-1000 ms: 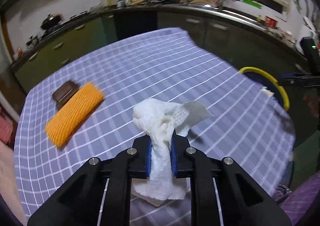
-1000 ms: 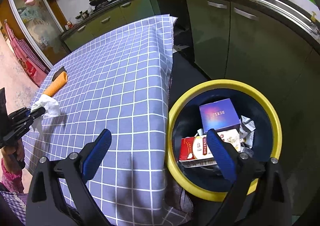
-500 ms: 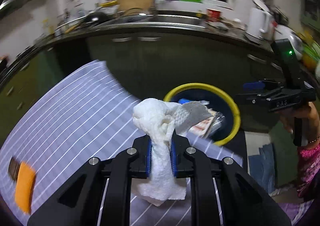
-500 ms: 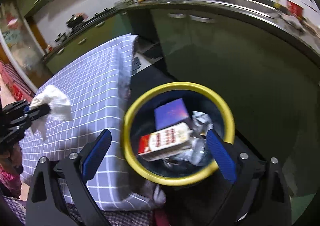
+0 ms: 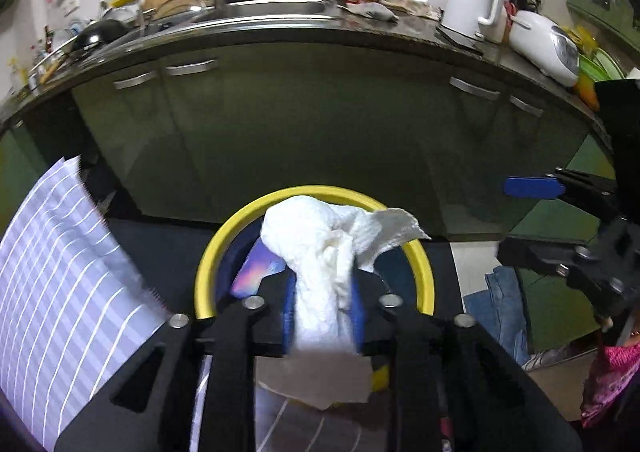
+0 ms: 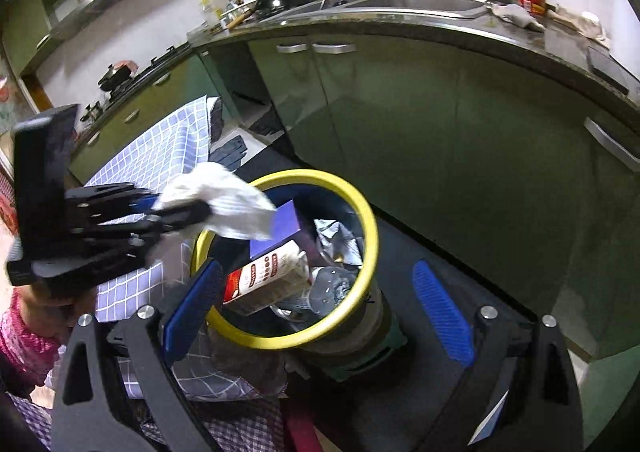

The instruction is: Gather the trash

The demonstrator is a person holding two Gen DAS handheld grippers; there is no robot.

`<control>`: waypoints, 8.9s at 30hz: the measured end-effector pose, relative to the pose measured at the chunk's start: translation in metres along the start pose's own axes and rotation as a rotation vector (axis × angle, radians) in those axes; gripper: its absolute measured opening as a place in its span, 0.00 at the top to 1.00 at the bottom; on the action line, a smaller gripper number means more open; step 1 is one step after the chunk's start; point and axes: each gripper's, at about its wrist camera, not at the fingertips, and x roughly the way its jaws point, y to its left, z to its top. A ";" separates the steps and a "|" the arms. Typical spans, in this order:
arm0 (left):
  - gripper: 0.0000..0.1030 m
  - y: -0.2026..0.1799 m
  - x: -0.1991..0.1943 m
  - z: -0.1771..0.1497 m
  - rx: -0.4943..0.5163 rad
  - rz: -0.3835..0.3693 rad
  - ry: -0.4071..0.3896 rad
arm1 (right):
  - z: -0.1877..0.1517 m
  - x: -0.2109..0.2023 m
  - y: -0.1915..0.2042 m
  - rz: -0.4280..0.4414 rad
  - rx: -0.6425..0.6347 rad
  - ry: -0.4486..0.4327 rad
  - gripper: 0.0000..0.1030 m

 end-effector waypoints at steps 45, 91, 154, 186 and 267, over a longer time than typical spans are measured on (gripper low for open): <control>0.21 0.243 -0.290 -0.401 -0.815 0.650 -0.130 | 0.018 0.204 0.601 0.486 -0.850 0.394 0.08; 0.20 0.214 -0.288 -0.370 -0.707 0.622 -0.158 | 0.021 0.157 0.510 0.416 -0.811 0.318 0.35; 0.20 0.307 -0.255 -0.301 -0.343 0.452 -0.035 | 0.012 0.078 0.178 0.185 -0.238 0.201 0.16; 0.56 0.348 -0.211 -0.313 -0.324 0.404 0.048 | 0.003 0.097 0.193 0.207 -0.238 0.247 0.16; 0.05 0.098 -0.260 -0.214 -0.540 0.717 -0.225 | -0.034 -0.022 0.108 0.184 -0.209 -0.038 0.07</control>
